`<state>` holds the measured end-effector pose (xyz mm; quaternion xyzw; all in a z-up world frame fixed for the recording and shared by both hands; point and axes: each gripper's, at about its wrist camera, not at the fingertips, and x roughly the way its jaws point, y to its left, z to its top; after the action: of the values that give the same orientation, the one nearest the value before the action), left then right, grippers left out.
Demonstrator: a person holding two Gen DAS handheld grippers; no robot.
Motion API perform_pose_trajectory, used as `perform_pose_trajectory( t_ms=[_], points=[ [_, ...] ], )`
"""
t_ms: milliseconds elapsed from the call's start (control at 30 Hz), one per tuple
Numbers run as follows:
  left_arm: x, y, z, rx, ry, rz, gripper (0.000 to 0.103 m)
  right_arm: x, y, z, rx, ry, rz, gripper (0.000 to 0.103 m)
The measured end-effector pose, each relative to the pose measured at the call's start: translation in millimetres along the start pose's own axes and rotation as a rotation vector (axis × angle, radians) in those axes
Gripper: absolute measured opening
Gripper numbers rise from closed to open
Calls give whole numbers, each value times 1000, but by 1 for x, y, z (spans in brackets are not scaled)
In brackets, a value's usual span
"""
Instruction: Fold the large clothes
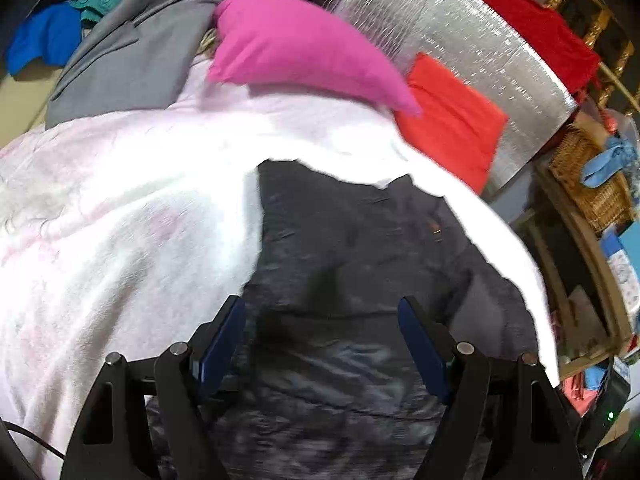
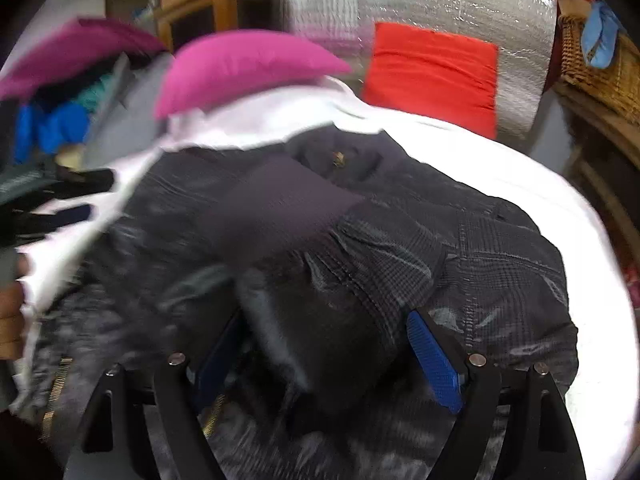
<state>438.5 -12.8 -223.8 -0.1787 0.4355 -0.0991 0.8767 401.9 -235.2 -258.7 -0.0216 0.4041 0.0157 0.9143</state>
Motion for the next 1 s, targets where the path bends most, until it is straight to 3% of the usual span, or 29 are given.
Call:
perform_pose_trajectory(
  t_ms=[133,267,367,500,567,600,733,800,867,900,1000],
  points=[
    [25,6,-8,13,96,127,79,-3,-23,1,84,-36,-89,85],
    [31,-1,-12,49,111,170,79,-33,-93,-1,359,-129,-79,85],
    [30,-2,-12,44,109,155,79,-43,-169,-27,697,-148,33,85],
    [27,2,-13,31,98,161,79,-38,-225,-66,1030,-146,194,87],
    [24,3,-11,23,83,149,79,-28,-240,-81,1144,-169,375,87],
    [22,4,-10,19,68,141,79,-24,-242,-84,1168,-168,412,87],
    [24,5,-8,20,46,127,79,-16,-245,-84,1163,-156,409,86],
    [27,6,-8,18,54,121,68,-15,-244,-77,1115,-141,380,77],
    [26,9,-8,23,58,136,60,-13,-238,-68,1030,-99,260,32],
    [25,10,-7,21,55,139,56,-18,-235,-69,1004,-87,218,22],
    [23,13,-5,3,48,130,55,-33,-228,-59,933,-151,178,16]
  ],
)
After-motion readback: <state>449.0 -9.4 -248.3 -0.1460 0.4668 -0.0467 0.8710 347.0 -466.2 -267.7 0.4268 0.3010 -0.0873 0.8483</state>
